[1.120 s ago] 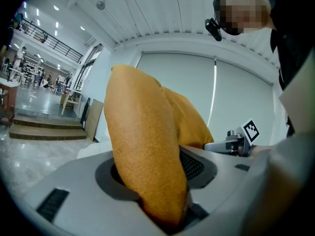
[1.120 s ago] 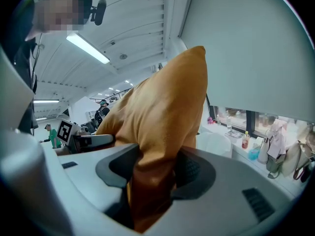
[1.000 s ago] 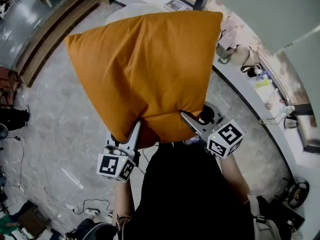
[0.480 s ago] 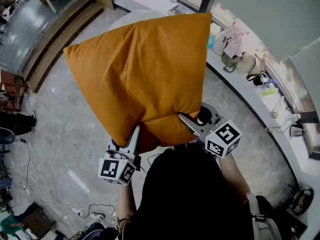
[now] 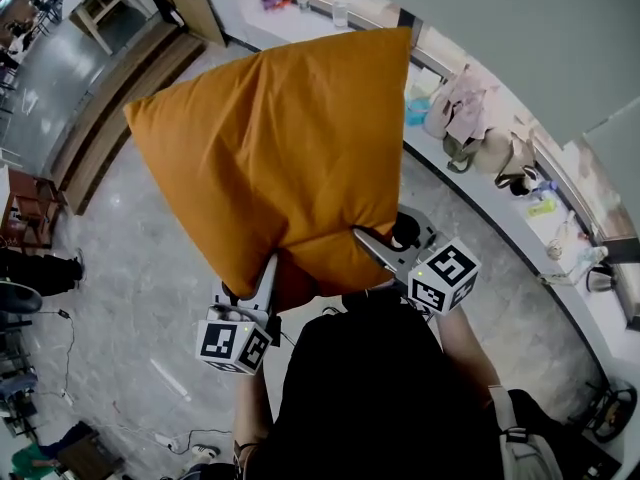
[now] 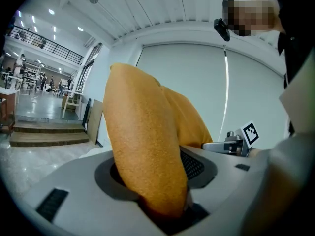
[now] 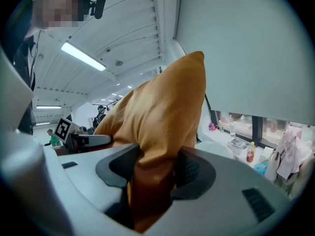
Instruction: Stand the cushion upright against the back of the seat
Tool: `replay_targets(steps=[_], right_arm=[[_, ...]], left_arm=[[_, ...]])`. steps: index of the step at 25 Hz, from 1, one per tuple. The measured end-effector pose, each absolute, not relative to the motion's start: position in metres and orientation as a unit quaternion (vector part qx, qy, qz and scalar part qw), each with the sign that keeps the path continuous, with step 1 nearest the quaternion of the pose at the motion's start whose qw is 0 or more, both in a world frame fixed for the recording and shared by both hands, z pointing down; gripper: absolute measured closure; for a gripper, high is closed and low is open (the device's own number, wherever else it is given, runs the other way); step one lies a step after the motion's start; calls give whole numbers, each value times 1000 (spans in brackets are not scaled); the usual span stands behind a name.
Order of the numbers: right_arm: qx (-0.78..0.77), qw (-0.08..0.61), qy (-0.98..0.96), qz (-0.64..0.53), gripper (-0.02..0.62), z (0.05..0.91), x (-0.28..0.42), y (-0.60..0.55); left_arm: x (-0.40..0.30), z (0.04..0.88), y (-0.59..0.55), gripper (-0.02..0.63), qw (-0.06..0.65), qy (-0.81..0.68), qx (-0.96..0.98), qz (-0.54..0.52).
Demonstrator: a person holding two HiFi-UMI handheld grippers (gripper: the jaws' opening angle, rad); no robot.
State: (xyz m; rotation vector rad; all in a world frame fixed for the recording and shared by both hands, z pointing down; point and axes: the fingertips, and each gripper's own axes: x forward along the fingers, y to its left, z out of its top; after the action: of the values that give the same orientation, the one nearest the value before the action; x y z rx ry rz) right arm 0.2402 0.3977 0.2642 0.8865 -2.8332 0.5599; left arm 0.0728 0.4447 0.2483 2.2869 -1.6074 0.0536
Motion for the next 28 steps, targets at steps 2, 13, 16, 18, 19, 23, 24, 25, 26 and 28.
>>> replay_targets(steps=[2,13,16,18,19,23,24,25,26,28], right_arm=[[291,58,-936,190,373,265,244,383],[260,77,-934,235,371,289,240,355],[254,82,-932,244,371,294,233,351],[254,85,-932,243,371,295,228,347],[255,87,-932,243,371,295,225,344],[263,95,-929,243,370,296,214,331],[266,97,-928,242,370,296,211,328],[269,99,-928,240,370,295,208,324],[272,100,-927,237,370,293,204,318],[278,100,-927,231,370,288,194,306]], left_arm=[[76,248,431,370,170,-570,803,23],[75,266,409,365,212,-593,776,43],[69,270,406,365,217,-595,772,48],[63,273,402,365,220,-594,773,45],[60,274,399,365,222,-593,773,43],[46,279,383,357,229,-585,777,34],[43,280,379,356,230,-583,779,31],[39,280,373,354,231,-580,781,28],[35,280,367,354,230,-578,783,25],[25,276,353,354,226,-573,787,20]])
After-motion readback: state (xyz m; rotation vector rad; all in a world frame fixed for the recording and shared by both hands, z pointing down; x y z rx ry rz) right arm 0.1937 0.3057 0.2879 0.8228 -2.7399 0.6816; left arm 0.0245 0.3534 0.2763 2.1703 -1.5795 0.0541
